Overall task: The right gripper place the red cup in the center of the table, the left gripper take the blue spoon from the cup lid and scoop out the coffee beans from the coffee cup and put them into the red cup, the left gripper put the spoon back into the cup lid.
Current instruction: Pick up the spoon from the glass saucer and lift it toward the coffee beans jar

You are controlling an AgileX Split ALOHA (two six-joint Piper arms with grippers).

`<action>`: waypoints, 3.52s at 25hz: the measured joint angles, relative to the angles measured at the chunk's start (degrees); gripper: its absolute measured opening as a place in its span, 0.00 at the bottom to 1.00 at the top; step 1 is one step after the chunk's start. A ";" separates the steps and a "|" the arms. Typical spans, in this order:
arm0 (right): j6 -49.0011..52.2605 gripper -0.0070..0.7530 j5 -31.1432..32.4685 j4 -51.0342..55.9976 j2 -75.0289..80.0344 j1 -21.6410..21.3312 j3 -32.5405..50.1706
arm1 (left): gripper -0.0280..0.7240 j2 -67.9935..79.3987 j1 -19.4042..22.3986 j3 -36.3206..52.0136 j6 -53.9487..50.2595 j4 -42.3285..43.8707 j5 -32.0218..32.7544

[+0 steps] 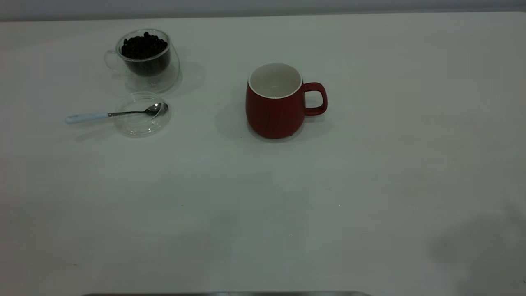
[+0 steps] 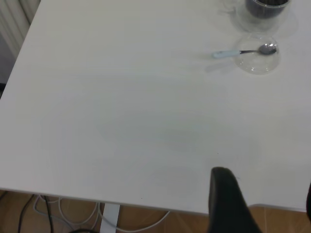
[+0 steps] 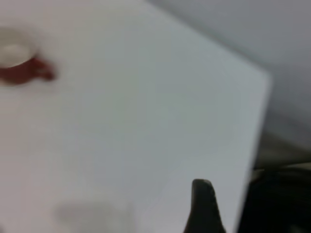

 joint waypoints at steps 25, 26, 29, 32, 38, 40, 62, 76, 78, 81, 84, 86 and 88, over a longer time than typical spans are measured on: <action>-4.05 0.77 -6.64 16.83 -45.18 0.00 43.12 | 0.63 0.00 0.00 0.00 0.00 0.00 0.00; -4.05 0.77 -6.64 16.83 -45.88 0.00 43.20 | 0.63 0.00 0.00 0.00 0.00 0.00 0.00; -4.07 0.77 -6.64 16.83 -47.08 0.00 43.19 | 0.63 0.00 0.00 0.00 0.00 0.00 0.00; -4.19 0.77 -6.64 16.83 -47.09 -0.12 43.19 | 0.63 0.00 0.00 0.00 0.00 0.00 0.00; -4.29 0.78 -6.64 17.28 -47.47 -12.90 43.19 | 0.63 0.00 0.00 0.00 0.00 0.00 0.00; -4.29 0.78 -6.64 17.33 -48.39 -19.85 43.26 | 0.63 0.00 0.00 0.00 0.00 0.00 0.00; -4.41 0.76 -6.17 17.42 -56.88 -47.83 43.27 | 0.63 0.00 0.00 0.00 0.00 0.00 0.00; -4.46 0.76 -6.17 17.46 -56.88 -47.83 43.27 | 0.63 0.00 -4.29 0.00 0.00 -0.05 0.00; -4.46 0.76 -6.17 17.46 -56.88 -47.83 43.27 | 0.63 0.00 -5.50 -0.06 0.00 -0.05 -0.28; -4.46 0.76 -6.17 17.46 -56.88 -47.83 43.27 | 0.63 1.29 -6.11 -2.09 0.00 -0.05 -1.10; -4.46 0.76 -6.17 17.46 -56.88 -47.90 43.27 | 0.63 5.18 -6.17 -5.53 0.00 -0.05 -1.89; -4.46 0.76 -6.17 17.46 -56.88 -47.95 43.27 | 0.63 8.29 -6.21 -7.83 0.00 -0.06 -2.47; -4.46 0.76 -6.17 17.46 -56.88 -47.91 43.27 | 0.63 11.77 -6.21 -9.36 0.00 -0.50 -4.10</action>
